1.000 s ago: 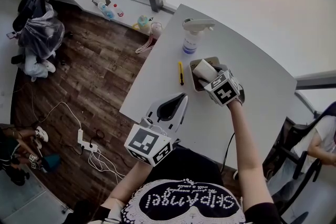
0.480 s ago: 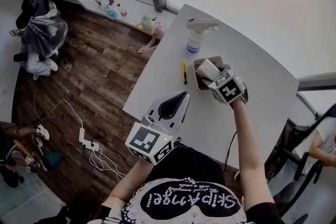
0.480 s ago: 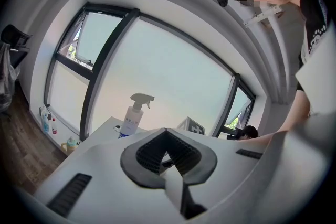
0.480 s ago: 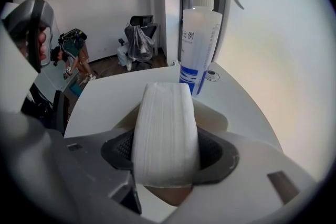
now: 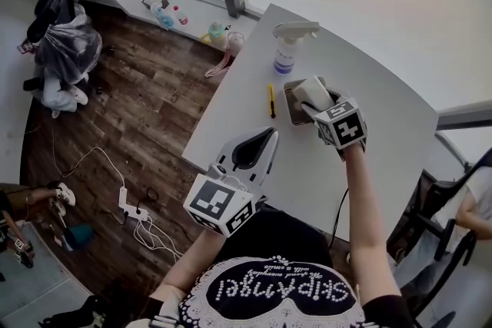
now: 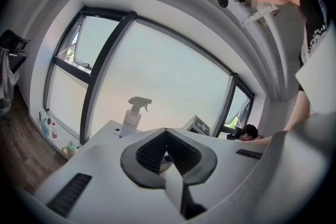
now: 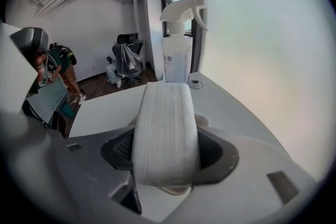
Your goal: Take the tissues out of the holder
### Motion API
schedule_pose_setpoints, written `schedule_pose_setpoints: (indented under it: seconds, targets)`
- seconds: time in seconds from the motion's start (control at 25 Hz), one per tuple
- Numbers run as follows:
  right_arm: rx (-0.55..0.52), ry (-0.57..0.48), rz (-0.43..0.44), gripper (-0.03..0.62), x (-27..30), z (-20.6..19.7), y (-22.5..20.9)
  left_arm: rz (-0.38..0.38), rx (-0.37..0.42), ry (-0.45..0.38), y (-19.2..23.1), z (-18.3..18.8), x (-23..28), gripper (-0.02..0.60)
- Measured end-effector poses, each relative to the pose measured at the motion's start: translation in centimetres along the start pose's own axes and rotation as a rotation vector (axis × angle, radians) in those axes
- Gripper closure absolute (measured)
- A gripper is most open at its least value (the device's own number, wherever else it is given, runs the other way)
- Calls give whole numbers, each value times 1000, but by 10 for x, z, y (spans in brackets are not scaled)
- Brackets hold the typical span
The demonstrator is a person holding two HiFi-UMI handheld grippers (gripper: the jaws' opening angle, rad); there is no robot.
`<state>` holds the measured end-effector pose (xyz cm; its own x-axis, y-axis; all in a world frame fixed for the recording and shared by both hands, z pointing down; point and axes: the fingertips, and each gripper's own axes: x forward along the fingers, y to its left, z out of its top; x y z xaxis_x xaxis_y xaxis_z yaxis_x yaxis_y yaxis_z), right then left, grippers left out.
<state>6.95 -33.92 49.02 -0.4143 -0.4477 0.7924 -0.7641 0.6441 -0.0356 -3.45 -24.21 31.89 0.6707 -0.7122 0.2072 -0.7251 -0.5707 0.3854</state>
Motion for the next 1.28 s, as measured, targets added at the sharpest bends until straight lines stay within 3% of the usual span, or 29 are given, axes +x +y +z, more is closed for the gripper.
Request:
schedule_pose_setpoints:
  seconds: [0.44, 0.84, 1.28]
  targets:
    - [123, -174, -92, 318, -43, 20, -19, 9, 29, -33, -5, 7, -7, 580]
    - [187, -261, -89, 318, -75, 16, -6, 29, 52, -76, -8, 17, -18, 580]
    - [283, -428, -150, 317, -133, 19, 9, 20, 66, -95, -21, 21, -29, 580]
